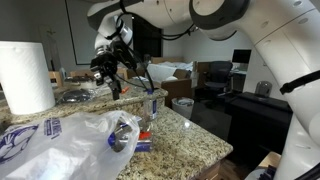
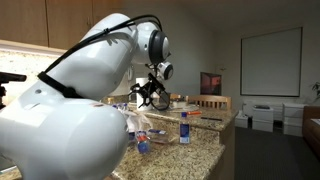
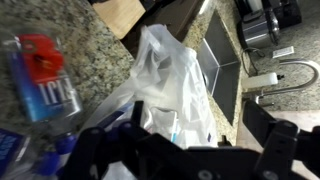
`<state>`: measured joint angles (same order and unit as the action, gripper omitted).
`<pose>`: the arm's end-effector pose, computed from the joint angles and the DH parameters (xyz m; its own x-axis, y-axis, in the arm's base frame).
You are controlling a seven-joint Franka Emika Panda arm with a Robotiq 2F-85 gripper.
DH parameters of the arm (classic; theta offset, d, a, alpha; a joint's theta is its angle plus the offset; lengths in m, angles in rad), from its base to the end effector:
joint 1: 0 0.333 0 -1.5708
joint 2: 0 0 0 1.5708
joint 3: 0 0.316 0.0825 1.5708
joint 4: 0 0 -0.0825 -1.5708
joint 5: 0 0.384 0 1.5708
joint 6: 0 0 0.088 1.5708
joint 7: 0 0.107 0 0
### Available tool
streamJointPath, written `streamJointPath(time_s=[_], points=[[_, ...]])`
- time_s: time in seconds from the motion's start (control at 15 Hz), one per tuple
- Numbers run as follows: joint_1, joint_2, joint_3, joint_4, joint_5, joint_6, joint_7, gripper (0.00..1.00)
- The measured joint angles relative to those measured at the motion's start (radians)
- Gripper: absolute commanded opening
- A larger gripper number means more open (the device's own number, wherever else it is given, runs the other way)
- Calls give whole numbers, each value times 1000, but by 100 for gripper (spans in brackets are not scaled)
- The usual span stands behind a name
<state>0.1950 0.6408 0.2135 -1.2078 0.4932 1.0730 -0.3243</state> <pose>0.5760 0.2814 0.4033 0.4918 0.7773 -0.3922 0.3513 -0.5893 -0.7275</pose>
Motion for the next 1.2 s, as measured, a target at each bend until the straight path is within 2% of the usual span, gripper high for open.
streamJointPath(time_s=[0.2,0.47,0.73,1.0,1.2], points=[[-54,-124,-46,-49,-109,12,-37,100],[-108,-317,-108,-209,-255,104,-59,100],[-125,-434,-148,-416,-287,349,3,100],[-126,-449,-164,-608,-286,625,135,100],[-130,-465,-186,-704,-284,761,229,100]])
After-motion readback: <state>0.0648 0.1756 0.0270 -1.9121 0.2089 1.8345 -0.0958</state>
